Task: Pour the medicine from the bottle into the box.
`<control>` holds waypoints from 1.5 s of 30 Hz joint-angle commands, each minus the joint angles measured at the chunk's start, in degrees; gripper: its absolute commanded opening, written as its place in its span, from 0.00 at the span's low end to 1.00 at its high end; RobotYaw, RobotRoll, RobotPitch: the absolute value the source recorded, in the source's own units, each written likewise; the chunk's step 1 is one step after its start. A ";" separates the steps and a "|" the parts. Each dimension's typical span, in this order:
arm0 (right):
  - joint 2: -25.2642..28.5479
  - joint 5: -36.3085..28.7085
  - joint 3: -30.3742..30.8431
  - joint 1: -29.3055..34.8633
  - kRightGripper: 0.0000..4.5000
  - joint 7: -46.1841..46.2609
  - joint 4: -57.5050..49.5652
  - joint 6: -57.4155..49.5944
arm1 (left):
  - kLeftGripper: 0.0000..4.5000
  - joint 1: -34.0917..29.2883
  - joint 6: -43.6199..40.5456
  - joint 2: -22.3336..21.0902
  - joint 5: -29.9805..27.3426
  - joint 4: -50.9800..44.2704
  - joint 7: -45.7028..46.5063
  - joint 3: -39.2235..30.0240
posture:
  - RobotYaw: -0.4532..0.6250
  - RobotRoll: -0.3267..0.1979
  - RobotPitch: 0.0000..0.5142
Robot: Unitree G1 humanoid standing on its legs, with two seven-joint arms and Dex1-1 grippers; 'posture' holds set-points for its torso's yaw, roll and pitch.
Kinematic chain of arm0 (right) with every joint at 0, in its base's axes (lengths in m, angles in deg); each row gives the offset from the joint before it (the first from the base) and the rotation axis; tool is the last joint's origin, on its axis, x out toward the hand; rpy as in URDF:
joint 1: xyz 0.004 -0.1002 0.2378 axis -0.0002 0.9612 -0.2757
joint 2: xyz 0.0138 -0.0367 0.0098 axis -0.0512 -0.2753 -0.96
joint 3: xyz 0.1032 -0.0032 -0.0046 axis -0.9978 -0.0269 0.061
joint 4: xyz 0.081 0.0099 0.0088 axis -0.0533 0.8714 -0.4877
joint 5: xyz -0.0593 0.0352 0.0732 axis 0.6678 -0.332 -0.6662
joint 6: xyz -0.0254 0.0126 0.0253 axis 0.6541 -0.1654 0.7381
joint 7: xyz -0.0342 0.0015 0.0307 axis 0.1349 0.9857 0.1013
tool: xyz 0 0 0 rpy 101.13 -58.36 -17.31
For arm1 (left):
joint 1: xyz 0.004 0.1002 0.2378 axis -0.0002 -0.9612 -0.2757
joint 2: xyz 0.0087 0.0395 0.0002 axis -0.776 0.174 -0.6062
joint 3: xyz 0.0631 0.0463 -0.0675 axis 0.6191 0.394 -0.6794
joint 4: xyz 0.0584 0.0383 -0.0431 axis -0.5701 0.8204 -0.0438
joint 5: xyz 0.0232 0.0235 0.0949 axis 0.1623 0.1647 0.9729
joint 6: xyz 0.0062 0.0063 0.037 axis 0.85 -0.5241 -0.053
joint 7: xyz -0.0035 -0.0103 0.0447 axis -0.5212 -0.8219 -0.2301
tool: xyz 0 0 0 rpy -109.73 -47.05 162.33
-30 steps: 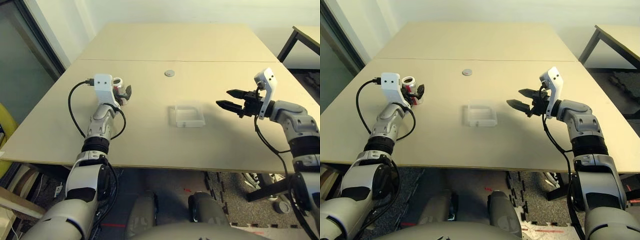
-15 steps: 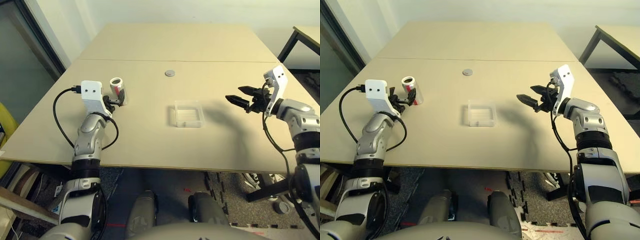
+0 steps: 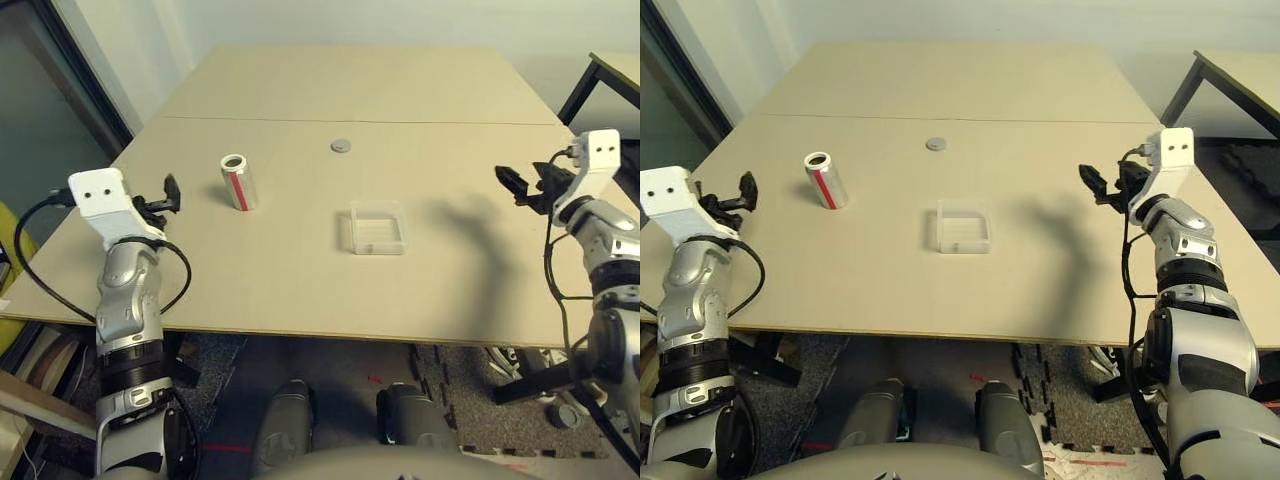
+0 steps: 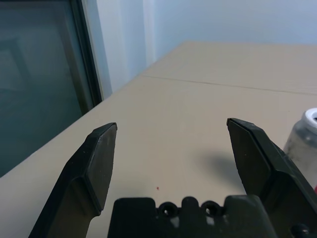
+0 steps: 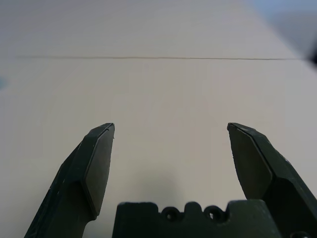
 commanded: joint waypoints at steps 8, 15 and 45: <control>-0.55 0.90 -3.93 4.49 1.00 14.08 3.49 9.56 | 0.99 3.69 4.71 -2.28 -0.29 9.87 -1.96 0.30 | 0.46 0.62 0.06; -1.73 2.83 -2.53 4.98 1.00 17.07 3.16 11.78 | 0.99 7.44 7.03 -4.68 -0.55 19.22 -4.90 0.36 | 0.43 0.62 0.09; -5.57 2.57 -2.53 8.80 1.00 11.15 -3.04 11.23 | 0.99 7.47 6.50 -7.64 -4.17 21.27 -6.86 -1.04 | 0.41 0.62 0.22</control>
